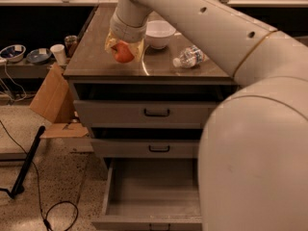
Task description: Pick apple from bottom drawer and place on counter
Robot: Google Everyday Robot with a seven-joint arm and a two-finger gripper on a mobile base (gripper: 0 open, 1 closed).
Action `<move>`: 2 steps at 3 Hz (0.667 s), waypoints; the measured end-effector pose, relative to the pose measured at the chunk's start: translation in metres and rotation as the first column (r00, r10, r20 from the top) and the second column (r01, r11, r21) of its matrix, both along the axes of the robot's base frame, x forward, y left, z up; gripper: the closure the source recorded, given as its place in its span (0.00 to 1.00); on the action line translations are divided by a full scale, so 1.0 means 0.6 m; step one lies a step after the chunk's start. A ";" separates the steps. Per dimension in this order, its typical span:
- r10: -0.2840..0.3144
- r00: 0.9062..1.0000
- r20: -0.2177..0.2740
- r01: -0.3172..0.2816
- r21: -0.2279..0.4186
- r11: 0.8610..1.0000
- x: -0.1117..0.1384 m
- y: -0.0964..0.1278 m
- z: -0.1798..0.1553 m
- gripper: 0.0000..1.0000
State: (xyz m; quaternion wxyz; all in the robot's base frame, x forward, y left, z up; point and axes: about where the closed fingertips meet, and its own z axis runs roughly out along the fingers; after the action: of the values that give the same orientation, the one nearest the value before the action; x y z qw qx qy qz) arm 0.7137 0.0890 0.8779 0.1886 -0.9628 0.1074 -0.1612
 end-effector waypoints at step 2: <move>-0.047 0.996 -0.079 0.040 -0.082 0.996 0.017 -0.004 -0.037 1.00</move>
Offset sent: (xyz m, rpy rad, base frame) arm 0.0146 -0.0061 -0.0284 -0.1131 0.1163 -0.0655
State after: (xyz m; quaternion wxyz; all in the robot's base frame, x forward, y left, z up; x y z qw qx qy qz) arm 0.7240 0.0866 0.8555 0.1418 -0.9727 0.1293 -0.1303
